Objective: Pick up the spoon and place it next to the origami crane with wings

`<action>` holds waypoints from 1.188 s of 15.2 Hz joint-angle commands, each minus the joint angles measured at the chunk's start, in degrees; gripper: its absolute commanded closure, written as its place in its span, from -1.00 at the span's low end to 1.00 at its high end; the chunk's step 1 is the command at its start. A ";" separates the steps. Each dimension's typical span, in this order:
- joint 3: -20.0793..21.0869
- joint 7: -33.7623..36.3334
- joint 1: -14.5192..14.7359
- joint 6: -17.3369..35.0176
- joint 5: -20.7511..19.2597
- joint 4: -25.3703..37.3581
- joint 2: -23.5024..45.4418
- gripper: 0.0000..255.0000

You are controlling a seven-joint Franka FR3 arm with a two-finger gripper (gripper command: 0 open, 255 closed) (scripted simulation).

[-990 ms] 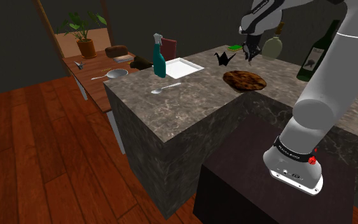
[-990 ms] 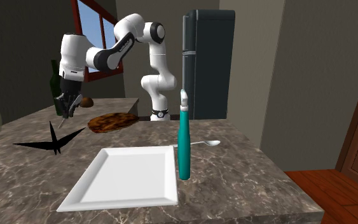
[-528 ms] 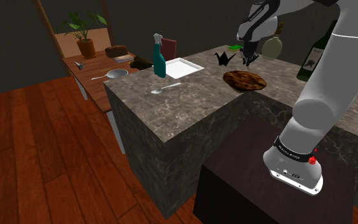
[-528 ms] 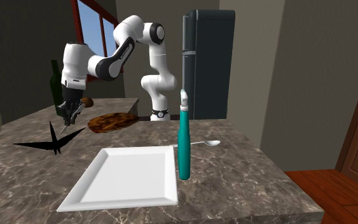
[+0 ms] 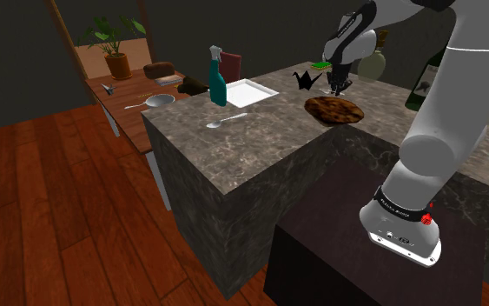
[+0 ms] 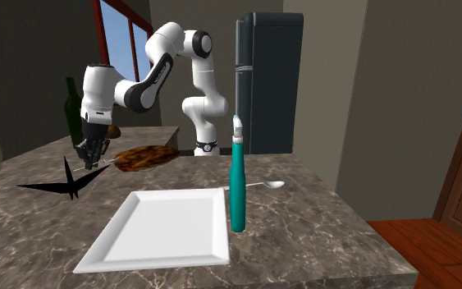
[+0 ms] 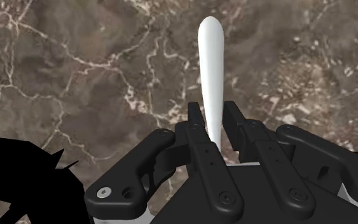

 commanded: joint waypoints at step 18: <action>-0.45 3.14 1.71 -6.71 -4.50 0.82 -6.43 -1.00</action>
